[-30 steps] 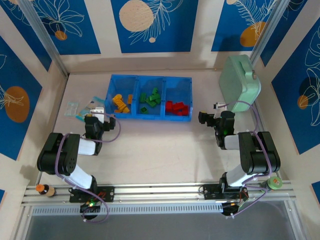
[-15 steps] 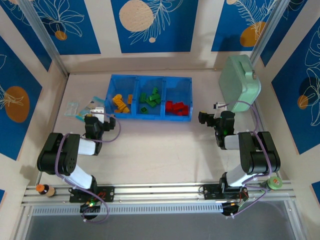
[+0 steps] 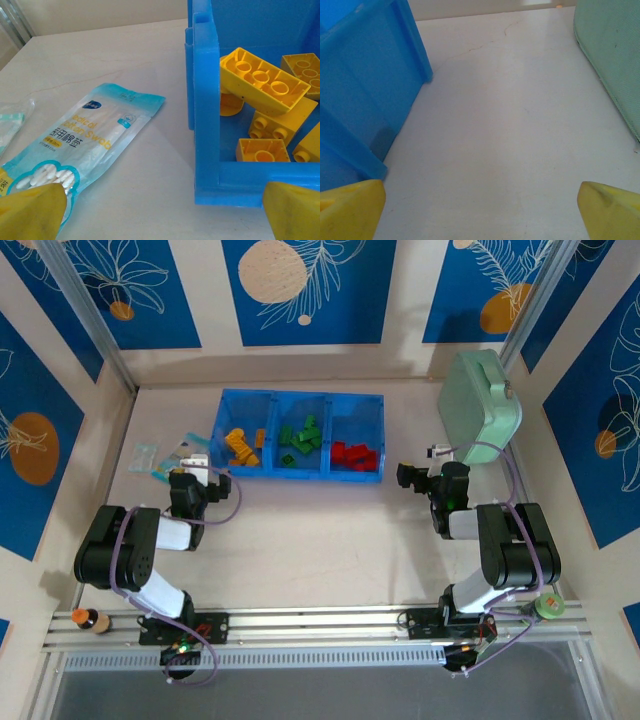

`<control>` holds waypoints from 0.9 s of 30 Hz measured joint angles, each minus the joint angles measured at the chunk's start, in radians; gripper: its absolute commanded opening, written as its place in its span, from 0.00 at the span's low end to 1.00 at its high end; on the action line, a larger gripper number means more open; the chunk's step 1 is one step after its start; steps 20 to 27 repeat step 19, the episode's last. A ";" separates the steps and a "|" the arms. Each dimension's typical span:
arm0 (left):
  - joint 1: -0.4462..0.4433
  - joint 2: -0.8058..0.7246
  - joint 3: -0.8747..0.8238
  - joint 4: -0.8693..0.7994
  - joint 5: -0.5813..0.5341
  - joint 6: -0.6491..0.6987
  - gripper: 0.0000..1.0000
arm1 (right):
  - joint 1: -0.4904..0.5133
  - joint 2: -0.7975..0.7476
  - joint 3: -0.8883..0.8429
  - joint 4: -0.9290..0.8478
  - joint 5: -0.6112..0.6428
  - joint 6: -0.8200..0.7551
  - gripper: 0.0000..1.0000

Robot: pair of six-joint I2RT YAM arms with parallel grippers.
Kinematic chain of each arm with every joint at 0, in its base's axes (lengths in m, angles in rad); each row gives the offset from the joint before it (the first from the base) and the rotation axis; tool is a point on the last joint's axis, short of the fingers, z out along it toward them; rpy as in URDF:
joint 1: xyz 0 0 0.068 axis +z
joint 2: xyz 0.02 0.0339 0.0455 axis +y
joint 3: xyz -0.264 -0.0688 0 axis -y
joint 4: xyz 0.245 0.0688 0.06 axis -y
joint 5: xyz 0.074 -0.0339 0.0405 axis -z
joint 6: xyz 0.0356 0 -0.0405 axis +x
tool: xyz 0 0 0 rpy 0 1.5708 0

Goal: Sort the legos into containers by color

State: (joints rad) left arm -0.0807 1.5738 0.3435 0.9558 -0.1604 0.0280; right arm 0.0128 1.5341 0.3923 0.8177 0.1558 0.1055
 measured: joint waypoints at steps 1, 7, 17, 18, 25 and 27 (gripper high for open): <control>0.000 0.000 0.000 0.000 0.000 0.000 1.00 | 0.000 0.000 0.000 0.000 0.000 0.000 0.99; 0.000 0.000 0.000 0.000 0.000 0.000 1.00 | 0.000 0.000 0.000 0.000 0.000 0.000 0.99; 0.000 0.000 0.012 -0.015 0.005 0.000 1.00 | 0.000 0.000 0.000 0.000 0.000 0.000 0.99; 0.000 0.000 0.016 -0.015 0.008 0.000 1.00 | 0.000 0.000 0.000 0.000 0.000 0.000 0.99; 0.000 0.000 0.018 -0.014 0.012 0.000 1.00 | 0.000 0.000 0.000 0.000 0.000 0.000 0.99; 0.000 0.000 0.018 -0.014 0.012 0.000 1.00 | 0.000 0.000 0.000 0.000 0.000 0.000 0.99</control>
